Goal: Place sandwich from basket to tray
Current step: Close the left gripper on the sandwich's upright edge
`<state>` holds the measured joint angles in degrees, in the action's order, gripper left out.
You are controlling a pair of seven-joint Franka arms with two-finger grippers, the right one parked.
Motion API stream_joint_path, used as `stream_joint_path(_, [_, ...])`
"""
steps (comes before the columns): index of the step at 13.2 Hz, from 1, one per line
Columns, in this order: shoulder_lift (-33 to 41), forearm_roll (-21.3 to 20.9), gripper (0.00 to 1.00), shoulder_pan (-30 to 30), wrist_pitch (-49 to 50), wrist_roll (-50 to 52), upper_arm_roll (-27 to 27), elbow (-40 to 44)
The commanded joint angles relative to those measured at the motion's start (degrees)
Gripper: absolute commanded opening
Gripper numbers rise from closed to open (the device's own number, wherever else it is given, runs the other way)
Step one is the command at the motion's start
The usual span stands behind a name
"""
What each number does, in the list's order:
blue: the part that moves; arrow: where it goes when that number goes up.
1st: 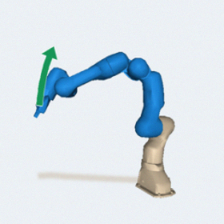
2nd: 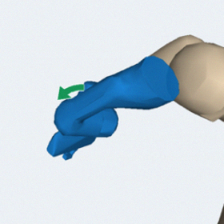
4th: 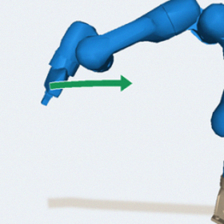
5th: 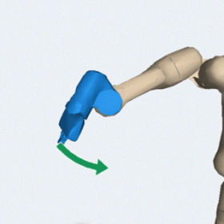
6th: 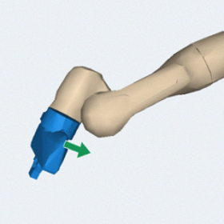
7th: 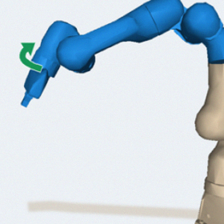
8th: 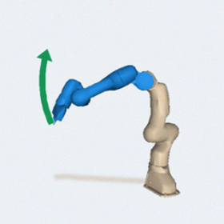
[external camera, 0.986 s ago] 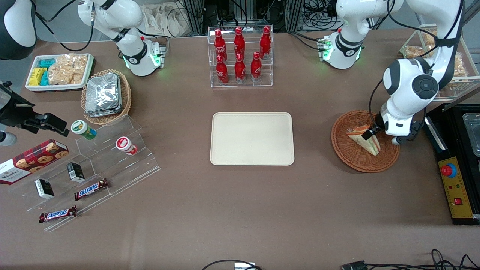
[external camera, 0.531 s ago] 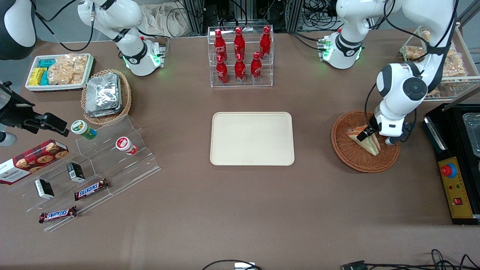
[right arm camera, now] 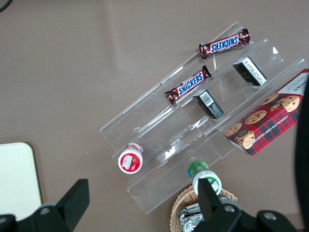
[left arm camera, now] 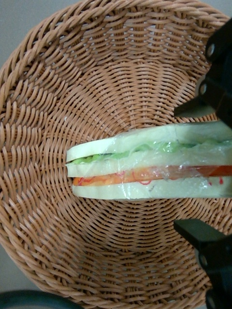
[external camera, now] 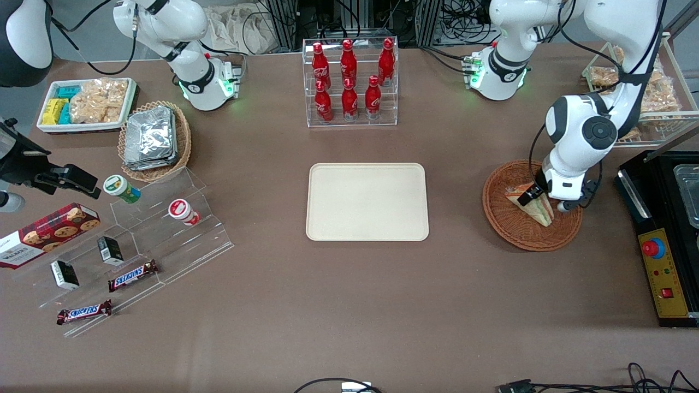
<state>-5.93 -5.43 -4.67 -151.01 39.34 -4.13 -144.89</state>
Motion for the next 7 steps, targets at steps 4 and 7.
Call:
stream_joint_path(4, [1.9, -1.1, 0.0, -0.7, 3.2, -4.1, 0.3, 0.9])
stream_joint_path(7, [4.5, -1.0, 0.0, -0.6, 14.6, -7.6, 0.1, 7.5])
